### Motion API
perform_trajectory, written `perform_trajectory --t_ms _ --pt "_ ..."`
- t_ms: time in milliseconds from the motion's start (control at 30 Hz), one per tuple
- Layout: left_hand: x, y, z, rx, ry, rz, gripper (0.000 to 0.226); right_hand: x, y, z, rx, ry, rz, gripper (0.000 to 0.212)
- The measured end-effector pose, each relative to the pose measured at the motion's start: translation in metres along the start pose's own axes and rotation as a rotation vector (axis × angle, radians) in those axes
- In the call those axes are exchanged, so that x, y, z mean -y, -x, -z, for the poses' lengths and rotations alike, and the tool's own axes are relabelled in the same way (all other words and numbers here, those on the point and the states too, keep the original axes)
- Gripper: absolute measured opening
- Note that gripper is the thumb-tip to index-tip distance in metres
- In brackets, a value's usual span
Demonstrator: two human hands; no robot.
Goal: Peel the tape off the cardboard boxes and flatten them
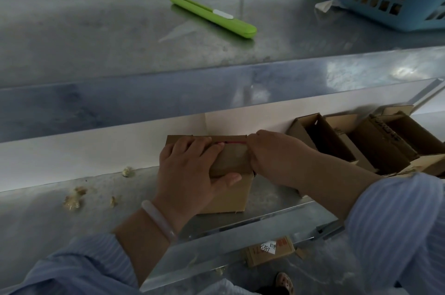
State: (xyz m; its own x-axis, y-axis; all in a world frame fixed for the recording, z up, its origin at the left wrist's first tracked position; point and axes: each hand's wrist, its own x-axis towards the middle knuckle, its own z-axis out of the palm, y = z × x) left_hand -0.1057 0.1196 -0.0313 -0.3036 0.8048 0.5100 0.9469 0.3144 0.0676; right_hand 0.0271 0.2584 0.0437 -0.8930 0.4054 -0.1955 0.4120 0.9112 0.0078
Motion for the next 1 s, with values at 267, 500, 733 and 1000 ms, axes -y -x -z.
perform_trajectory --t_ms 267,500,733,1000 --pt "0.002 0.003 0.004 0.061 0.001 0.039 0.074 0.001 0.002 -0.021 -0.079 -0.573 -0.264 0.014" --pt "0.005 0.005 0.004 0.044 -0.002 0.014 0.075 -0.008 0.011 -0.019 -0.309 -0.267 -0.003 0.011" --pt "0.002 0.004 0.004 0.019 0.01 0.0 0.075 -0.015 0.0 -0.007 -0.204 0.148 0.218 0.015" --pt "0.001 0.003 0.002 0.009 -0.001 -0.011 0.073 -0.023 -0.005 -0.02 -0.412 0.221 0.408 0.025"
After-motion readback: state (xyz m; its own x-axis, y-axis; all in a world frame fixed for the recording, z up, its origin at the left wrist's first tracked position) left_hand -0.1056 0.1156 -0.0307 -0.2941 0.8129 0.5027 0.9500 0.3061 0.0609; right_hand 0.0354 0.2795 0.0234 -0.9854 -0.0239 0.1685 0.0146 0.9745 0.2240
